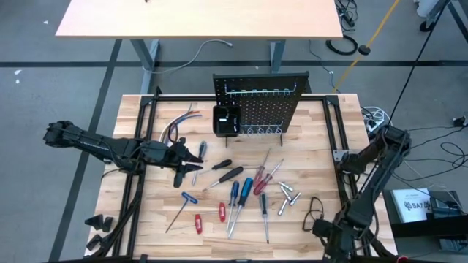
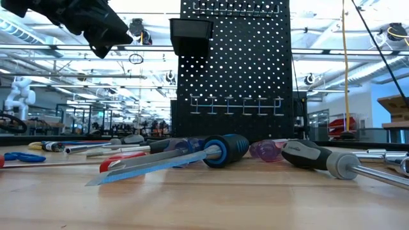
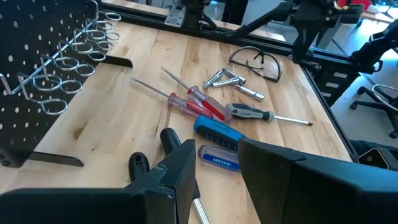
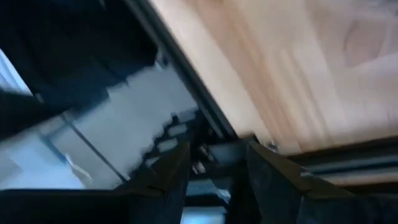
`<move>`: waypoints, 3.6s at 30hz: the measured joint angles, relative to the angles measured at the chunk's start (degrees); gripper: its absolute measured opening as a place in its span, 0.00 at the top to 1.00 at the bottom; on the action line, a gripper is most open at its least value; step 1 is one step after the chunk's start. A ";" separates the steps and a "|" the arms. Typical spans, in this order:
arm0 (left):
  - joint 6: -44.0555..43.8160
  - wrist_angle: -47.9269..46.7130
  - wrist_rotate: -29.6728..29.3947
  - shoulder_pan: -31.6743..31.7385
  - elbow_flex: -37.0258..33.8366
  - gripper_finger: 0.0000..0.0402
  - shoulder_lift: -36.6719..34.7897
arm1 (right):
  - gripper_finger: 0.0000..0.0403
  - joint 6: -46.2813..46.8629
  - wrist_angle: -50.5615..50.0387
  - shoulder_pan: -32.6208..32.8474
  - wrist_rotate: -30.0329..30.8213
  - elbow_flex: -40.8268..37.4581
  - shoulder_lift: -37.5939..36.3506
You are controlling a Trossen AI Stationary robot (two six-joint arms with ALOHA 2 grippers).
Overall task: Hang tools onto peg board
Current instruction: Put the socket in the black bin on the peg board
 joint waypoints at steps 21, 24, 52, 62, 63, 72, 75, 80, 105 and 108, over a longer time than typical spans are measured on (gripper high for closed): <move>1.38 1.92 -0.29 0.00 0.00 0.68 0.00 | 0.62 -32.33 -0.88 2.80 -17.40 0.07 16.95; 1.73 1.92 -0.31 0.00 0.00 0.68 0.02 | 0.62 -32.20 -0.81 3.01 -17.49 0.07 17.16; 1.68 3.25 -0.03 -0.02 0.00 0.68 0.61 | 0.62 -20.43 2.64 5.69 -14.83 0.09 17.17; 1.74 3.27 -0.05 -0.02 0.00 0.68 0.62 | 0.62 -22.50 0.06 5.97 -13.49 0.06 17.17; 1.62 3.27 -0.03 -0.02 0.00 0.68 0.66 | 0.62 -22.32 1.04 6.01 -13.23 0.05 17.17; 0.44 3.22 1.06 -0.04 0.00 0.68 0.72 | 0.62 -21.00 1.19 7.85 -10.82 0.07 17.15; 0.42 3.21 1.06 -0.04 0.00 0.68 0.72 | 0.62 -20.13 1.21 8.28 -10.76 0.07 17.15; 0.37 3.22 1.08 -0.04 0.00 0.68 0.72 | 0.62 -20.07 1.32 8.63 -10.37 0.07 17.12; -6.09 -1.52 1.24 -2.24 0.02 0.68 1.11 | 0.66 -12.64 2.05 8.21 -8.62 0.37 20.34; -7.42 -1.76 1.24 -2.64 0.02 0.68 1.11 | 0.72 -12.37 1.84 7.33 -8.47 0.33 20.36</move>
